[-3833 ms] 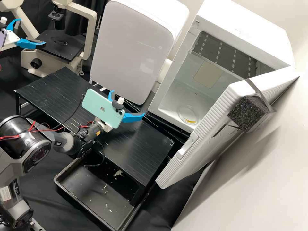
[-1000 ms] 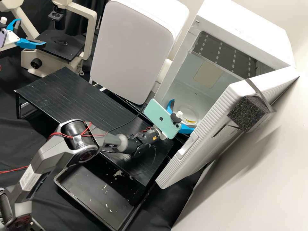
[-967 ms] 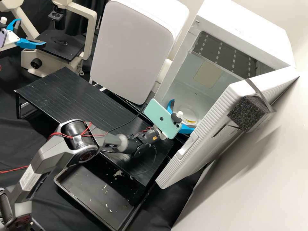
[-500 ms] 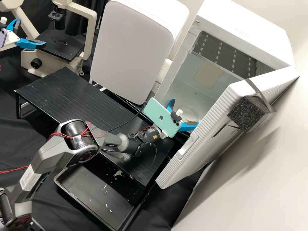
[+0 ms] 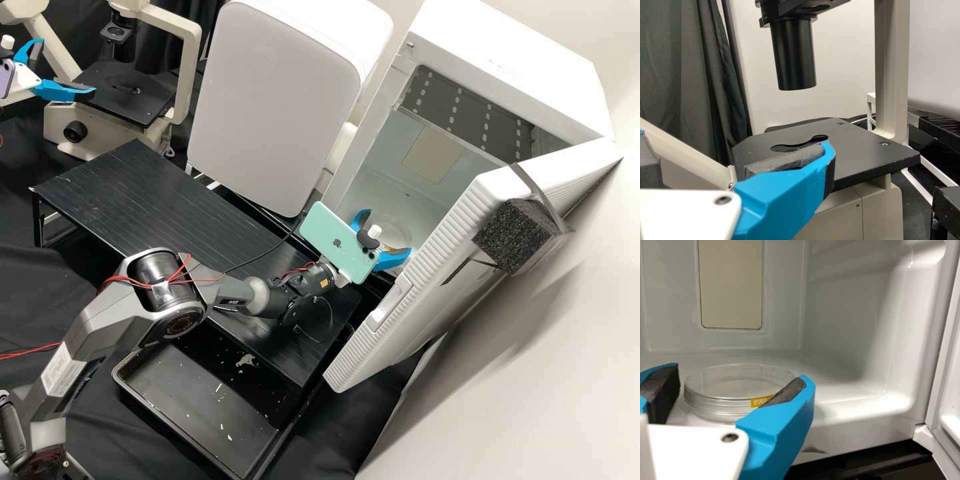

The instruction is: Take the petri dish out of the incubator

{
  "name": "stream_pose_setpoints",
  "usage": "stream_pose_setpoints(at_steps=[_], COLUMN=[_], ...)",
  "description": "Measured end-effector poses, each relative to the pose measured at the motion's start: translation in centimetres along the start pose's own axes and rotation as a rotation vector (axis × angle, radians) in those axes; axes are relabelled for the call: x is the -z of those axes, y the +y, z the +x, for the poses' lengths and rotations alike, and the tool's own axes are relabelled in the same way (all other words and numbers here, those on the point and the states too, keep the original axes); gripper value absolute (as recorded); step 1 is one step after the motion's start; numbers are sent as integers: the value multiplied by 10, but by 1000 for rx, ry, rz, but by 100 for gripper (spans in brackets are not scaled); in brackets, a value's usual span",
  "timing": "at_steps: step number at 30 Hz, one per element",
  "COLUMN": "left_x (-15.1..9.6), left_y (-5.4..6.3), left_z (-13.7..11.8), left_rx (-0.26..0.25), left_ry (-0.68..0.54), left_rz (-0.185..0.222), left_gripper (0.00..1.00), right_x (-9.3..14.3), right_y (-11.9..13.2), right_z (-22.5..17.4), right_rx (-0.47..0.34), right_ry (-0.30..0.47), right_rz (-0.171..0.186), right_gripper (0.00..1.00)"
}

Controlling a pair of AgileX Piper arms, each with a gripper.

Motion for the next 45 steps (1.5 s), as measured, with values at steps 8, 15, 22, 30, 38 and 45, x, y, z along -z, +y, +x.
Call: stream_pose_setpoints(at_steps=[8, 15, 22, 30, 38, 45], left_x=[0, 0, 0, 0, 0, 0], left_y=[0, 0, 0, 0, 0, 0], left_z=[0, 0, 0, 0, 0, 0], left_rx=[0, 0, 0, 0, 0, 0], left_ry=[0, 0, 0, 0, 0, 0], left_rz=[0, 0, 0, 0, 0, 0], left_gripper=[100, 100, 100, 100, 100, 100], right_x=[-5, -8, -8, -15, -15, -10], right_y=[-1, 1, 1, 5, 16, 18], right_z=[1, 0, 0, -13, -65, -111], right_rx=[6, 1, 3, -18, -53, -74], right_ry=[-8, -12, -12, 1, 44, 100], right_rz=[-5, -3, 4, 20, 66, 115], right_gripper=[0, 0, 0, 0, 0, 0])
